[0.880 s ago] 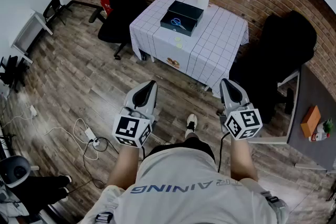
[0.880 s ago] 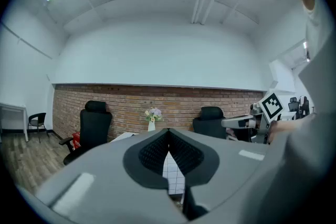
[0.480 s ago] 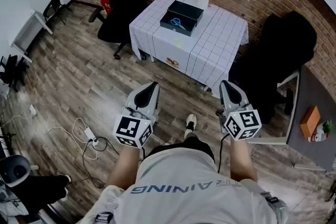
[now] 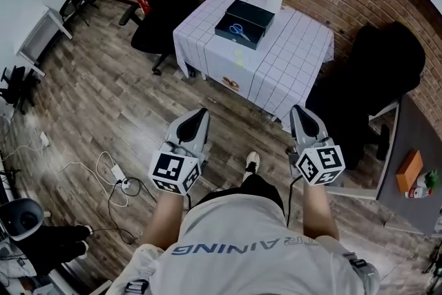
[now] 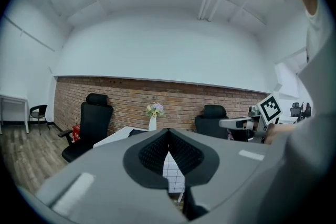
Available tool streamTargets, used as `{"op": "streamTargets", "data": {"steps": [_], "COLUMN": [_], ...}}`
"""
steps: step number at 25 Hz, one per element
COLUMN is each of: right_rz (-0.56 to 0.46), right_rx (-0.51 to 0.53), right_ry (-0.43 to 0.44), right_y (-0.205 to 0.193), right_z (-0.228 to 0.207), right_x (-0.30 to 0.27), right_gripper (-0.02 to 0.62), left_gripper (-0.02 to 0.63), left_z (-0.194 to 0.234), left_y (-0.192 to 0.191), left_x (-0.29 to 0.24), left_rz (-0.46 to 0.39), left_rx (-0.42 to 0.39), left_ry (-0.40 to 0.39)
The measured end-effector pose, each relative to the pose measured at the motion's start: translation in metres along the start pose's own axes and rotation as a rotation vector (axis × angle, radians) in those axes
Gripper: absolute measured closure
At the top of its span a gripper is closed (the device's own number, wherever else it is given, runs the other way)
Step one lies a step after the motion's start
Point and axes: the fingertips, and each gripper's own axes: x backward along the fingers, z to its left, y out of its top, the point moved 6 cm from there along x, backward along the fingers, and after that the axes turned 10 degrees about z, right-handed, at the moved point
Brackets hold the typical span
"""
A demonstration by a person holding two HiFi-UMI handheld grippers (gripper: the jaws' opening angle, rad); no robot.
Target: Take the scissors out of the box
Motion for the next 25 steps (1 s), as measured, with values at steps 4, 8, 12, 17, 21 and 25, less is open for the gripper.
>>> {"op": "streamTargets", "data": {"steps": [4, 8, 12, 17, 21, 25], "right_rz": [0.003, 0.003, 0.008, 0.017, 0.038, 0.041], "right_rx": [-0.007, -0.003, -0.001, -0.005, -0.013, -0.025], "right_ry": [0.021, 0.061, 0.106, 0.140, 0.173, 0.180], "right_y": [0.011, 0.026, 0.041, 0.063, 0.073, 0.078], "right_z": [-0.014, -0.030, -0.053, -0.097, -0.132, -0.170], "right_x": [-0.030, -0.065, -0.099, -0.130, -0.154, -0.171], "right_gripper": [0.581, 0.581, 0.581, 0.581, 0.581, 0.581], "left_gripper": [0.603, 0.603, 0.603, 0.603, 0.603, 0.603], "left_z": [0.014, 0.031, 0.040, 0.037, 0.033, 0.028], "left_y": [0.007, 0.021, 0.035, 0.053, 0.066, 0.072], "left_x": [-0.020, -0.041, -0.069, -0.112, -0.146, -0.179], "left_rz": [0.007, 0.007, 0.008, 0.017, 0.029, 0.046], "left_rx": [0.005, 0.002, 0.006, -0.001, 0.001, 0.013], "left_ry": [0.023, 0.066, 0.110, 0.141, 0.166, 0.171]}}
